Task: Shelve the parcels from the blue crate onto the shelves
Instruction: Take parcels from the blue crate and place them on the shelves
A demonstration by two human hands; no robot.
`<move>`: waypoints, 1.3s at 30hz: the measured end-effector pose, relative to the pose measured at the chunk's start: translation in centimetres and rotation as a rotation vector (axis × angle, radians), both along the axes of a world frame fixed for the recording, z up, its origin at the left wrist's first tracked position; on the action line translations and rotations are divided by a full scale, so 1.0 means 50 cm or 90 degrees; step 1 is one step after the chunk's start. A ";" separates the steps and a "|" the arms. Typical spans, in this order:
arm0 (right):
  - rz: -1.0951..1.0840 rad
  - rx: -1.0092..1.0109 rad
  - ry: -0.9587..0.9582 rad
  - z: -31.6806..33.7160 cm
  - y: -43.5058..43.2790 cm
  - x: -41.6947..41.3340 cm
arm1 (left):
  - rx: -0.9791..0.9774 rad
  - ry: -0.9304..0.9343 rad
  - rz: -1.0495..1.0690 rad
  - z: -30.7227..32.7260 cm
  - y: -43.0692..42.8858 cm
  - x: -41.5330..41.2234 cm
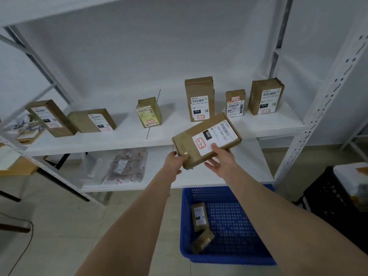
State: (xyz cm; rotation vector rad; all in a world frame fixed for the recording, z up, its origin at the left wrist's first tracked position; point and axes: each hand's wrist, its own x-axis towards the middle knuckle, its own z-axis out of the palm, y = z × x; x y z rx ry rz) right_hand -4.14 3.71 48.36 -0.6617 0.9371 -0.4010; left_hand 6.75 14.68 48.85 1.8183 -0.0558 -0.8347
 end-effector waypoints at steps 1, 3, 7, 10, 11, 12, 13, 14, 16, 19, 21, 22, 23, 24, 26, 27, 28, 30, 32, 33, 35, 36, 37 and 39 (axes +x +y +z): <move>0.015 -0.045 0.009 0.008 0.000 0.006 | 0.026 -0.058 -0.005 0.005 0.006 0.015; 0.050 -0.126 0.029 0.025 0.004 0.019 | 0.052 -0.147 -0.013 0.025 0.015 0.046; 0.106 -0.207 0.047 0.057 0.028 0.045 | 0.074 -0.218 -0.070 0.068 0.017 0.085; 0.124 -0.245 0.057 0.074 0.045 0.065 | 0.047 -0.199 -0.122 0.087 0.022 0.086; 0.125 -0.253 0.062 0.079 0.050 0.069 | 0.033 -0.197 -0.140 0.091 0.026 0.084; 0.124 -0.258 0.065 0.083 0.054 0.074 | 0.025 -0.200 -0.156 0.093 0.030 0.085; 0.121 -0.263 0.070 0.087 0.056 0.076 | 0.024 -0.206 -0.166 0.095 0.034 0.086; 0.116 -0.264 0.075 0.089 0.056 0.078 | 0.027 -0.214 -0.171 0.097 0.039 0.089; 0.097 -0.262 0.084 0.091 0.054 0.082 | 0.033 -0.221 -0.182 0.102 0.045 0.098; 0.081 -0.263 0.086 0.093 0.056 0.089 | 0.030 -0.222 -0.189 0.106 0.054 0.109; 0.075 -0.265 0.087 0.093 0.060 0.099 | 0.027 -0.223 -0.187 0.106 0.059 0.114; 0.073 -0.270 0.088 0.094 0.061 0.105 | 0.026 -0.225 -0.184 0.107 0.061 0.118; 0.071 -0.274 0.090 0.096 0.061 0.110 | 0.027 -0.224 -0.182 0.107 0.063 0.122; 0.069 -0.279 0.095 0.097 0.061 0.115 | 0.028 -0.218 -0.179 0.108 0.065 0.126; 0.068 -0.292 0.112 0.098 0.060 0.124 | 0.023 -0.194 -0.180 0.109 0.070 0.133; 0.067 -0.298 0.121 0.098 0.059 0.128 | 0.018 -0.179 -0.184 0.109 0.071 0.136; 0.066 -0.303 0.130 0.097 0.058 0.132 | 0.016 -0.164 -0.190 0.109 0.072 0.138; 0.063 -0.308 0.148 0.089 0.056 0.138 | 0.019 -0.143 -0.203 0.103 0.074 0.141; 0.057 -0.305 0.171 0.077 0.054 0.143 | 0.025 -0.129 -0.210 0.093 0.074 0.143; 0.052 -0.301 0.181 0.071 0.053 0.144 | 0.027 -0.124 -0.212 0.088 0.074 0.145; 0.047 -0.299 0.195 0.061 0.049 0.148 | 0.028 -0.116 -0.214 0.077 0.070 0.151; 0.043 -0.299 0.199 0.057 0.045 0.149 | 0.028 -0.111 -0.216 0.073 0.067 0.153; 0.039 -0.299 0.202 0.054 0.041 0.151 | 0.027 -0.106 -0.218 0.070 0.063 0.154; 0.036 -0.306 0.204 0.053 0.028 0.158 | 0.025 -0.099 -0.217 0.067 0.053 0.158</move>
